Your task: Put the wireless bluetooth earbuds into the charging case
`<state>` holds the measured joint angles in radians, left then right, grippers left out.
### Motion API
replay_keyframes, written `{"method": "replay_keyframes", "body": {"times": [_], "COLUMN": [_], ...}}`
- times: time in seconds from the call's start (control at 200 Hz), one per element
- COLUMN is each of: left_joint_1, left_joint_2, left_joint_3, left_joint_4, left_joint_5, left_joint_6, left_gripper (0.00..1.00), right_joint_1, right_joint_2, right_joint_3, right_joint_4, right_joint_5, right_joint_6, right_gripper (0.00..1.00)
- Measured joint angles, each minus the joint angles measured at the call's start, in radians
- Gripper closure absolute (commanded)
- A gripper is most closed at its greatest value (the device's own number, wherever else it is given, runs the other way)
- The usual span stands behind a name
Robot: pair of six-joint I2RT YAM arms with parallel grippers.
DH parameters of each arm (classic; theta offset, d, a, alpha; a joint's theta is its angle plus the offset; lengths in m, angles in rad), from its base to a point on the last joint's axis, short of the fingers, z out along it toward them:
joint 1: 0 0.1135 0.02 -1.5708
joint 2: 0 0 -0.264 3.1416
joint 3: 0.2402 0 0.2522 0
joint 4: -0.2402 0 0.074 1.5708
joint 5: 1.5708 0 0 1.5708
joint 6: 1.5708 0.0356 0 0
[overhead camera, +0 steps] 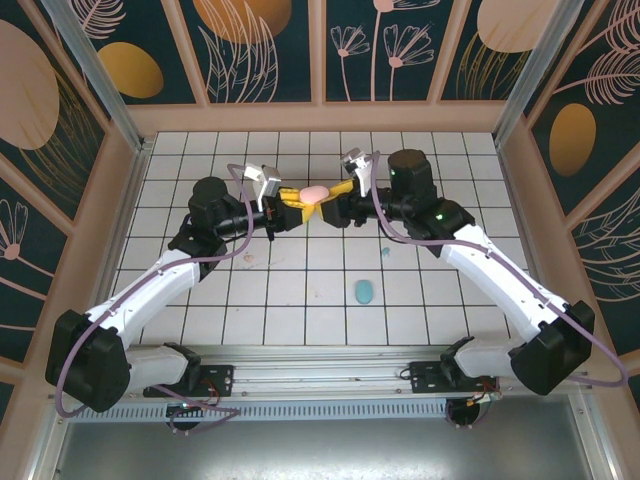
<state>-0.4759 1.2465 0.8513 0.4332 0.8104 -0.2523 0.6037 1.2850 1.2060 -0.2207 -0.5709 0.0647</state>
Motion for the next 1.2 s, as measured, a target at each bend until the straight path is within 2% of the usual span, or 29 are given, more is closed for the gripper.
{"method": "replay_keyframes", "body": {"times": [0.756, 0.896, 1.201], "left_joint_1": [0.005, -0.016, -0.016], "left_joint_2": [0.023, 0.025, 0.024], "left_joint_3": [0.000, -0.002, -0.002], "left_joint_4": [-0.029, -0.055, -0.071], "left_joint_5": [-0.040, 0.029, 0.030], "left_joint_6": [0.012, 0.024, 0.024], "left_gripper": [0.98, 0.98, 0.99], "right_joint_1": [-0.037, -0.081, -0.092], "right_joint_2": [0.063, 0.072, 0.079], "right_joint_3": [0.041, 0.063, 0.063], "right_joint_4": [-0.029, 0.022, 0.023], "right_joint_5": [-0.033, 0.011, 0.021], "right_joint_6": [0.062, 0.084, 0.107], "right_gripper": [0.41, 0.41, 0.41]}}
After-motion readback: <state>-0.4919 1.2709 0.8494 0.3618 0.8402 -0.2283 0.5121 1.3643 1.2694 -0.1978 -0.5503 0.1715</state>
